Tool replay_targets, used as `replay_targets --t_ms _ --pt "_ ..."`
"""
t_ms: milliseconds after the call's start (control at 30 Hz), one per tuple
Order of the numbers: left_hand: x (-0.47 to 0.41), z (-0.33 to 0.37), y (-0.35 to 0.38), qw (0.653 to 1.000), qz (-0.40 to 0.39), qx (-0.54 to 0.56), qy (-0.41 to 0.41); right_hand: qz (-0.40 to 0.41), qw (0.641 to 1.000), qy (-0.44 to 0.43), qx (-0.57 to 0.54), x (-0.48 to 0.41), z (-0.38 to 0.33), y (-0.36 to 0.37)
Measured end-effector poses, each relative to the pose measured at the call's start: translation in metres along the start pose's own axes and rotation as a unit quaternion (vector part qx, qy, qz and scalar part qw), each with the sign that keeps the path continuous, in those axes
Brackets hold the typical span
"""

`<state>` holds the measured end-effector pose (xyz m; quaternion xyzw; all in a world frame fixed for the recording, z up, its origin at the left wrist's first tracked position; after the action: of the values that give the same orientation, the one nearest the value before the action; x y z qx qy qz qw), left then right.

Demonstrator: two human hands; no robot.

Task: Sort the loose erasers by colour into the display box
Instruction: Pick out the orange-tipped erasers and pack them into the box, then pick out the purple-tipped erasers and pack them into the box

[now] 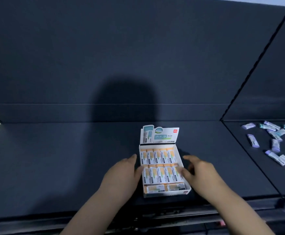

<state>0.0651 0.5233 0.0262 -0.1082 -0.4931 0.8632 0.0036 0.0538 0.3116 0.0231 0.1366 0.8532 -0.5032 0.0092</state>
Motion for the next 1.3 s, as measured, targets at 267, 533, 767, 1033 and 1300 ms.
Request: replay_targets --t_ms 267,533,767,1033,1300 --pt "-0.005 0.005 0.019 0.997 -0.034 0.06 0.02 0.033 0.999 0.021 -0.018 0.002 -0.001 0.009" --pt "0.0 0.05 -0.007 0.977 0.105 -0.123 0.137 0.09 0.996 0.018 -0.007 0.013 0.021 -0.024" --pt "0.018 0.155 0.043 0.942 0.117 -0.178 0.26 0.086 0.994 -0.057 0.025 0.025 0.082 -0.086" --pt "0.055 0.294 0.111 0.95 0.089 -0.156 0.255 0.055 0.996 -0.059 0.028 0.052 0.219 -0.173" --pt "0.055 0.343 0.168 0.963 0.036 -0.13 0.233 0.021 0.998 -0.064 0.011 0.043 0.286 -0.19"
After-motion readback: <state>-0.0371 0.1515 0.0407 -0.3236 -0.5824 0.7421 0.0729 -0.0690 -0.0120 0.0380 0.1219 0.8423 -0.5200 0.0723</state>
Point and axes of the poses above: each hand's wrist, its own x-axis away from the middle knuckle, its own y-axis out of the palm, z = x × y, the point moved 6 cm from there along -x, towards the middle knuckle, and after that the axes turned 14 degrees about z, right-handed, at the moved point
